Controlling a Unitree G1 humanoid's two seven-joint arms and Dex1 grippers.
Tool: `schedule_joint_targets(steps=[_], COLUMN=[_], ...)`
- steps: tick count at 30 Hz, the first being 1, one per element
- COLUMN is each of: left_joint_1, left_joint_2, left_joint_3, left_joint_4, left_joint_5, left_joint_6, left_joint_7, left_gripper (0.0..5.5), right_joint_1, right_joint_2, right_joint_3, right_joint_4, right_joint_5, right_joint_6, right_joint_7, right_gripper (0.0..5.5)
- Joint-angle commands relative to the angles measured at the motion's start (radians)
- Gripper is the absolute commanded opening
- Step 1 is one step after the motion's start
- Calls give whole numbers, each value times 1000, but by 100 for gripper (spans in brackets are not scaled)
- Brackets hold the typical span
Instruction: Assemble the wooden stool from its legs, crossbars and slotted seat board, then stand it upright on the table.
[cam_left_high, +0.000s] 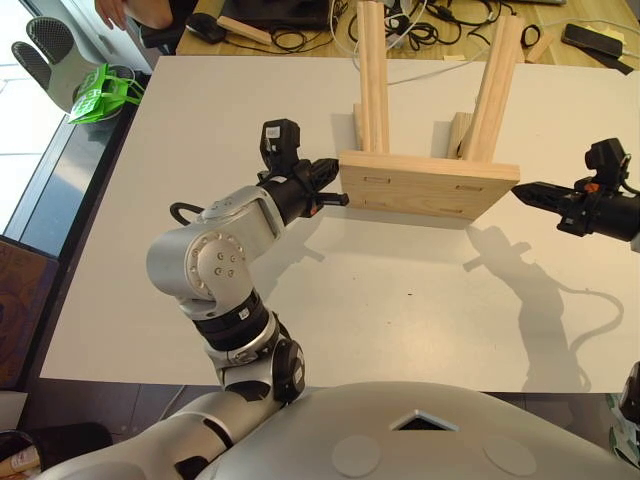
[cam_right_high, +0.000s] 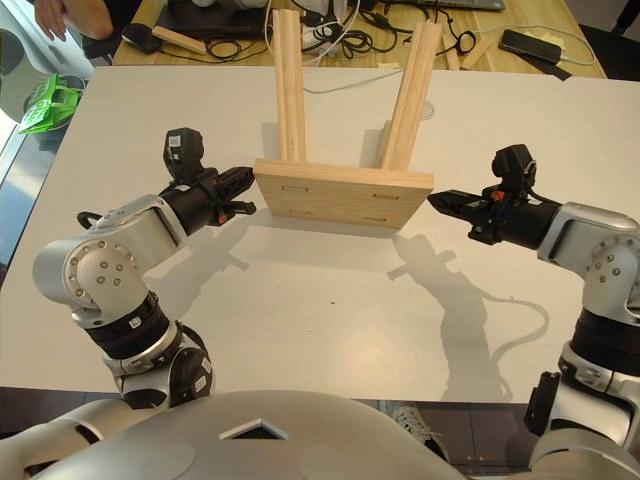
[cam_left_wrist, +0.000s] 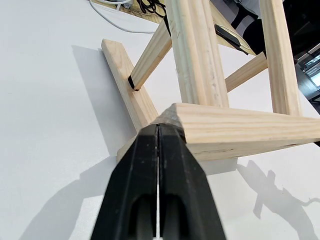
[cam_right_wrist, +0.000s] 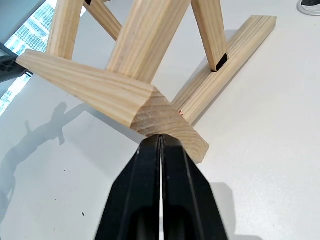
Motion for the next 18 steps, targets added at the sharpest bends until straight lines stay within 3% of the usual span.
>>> schedule_joint_targets(steps=[1, 7, 9, 15, 18], left_joint_1=[-55, -38, -45, -8, 40], left_joint_2=[-102, -63, -50, 39, 111], left_joint_3=[-82, -91, -83, -83, -84], left_joint_4=[-8, -23, -23, -33, -50], left_joint_5=[-122, -119, -121, -70, -57], left_joint_6=[68, 56, 20, -7, 13], left_joint_7=[-84, -96, -105, -70, -71], left_gripper=[3, 3, 0, 57, 76], right_joint_1=[-20, 12, 22, 90, 154], right_joint_2=[68, 57, 54, 16, -19], right_joint_3=[55, 48, 42, 6, -24], right_joint_4=[-71, -71, -69, -42, -44], right_joint_5=[150, 118, 113, 71, 60], right_joint_6=[16, -17, -27, -61, -68], right_joint_7=[91, 76, 75, 41, 41], right_gripper=[0, 0, 31, 98, 107])
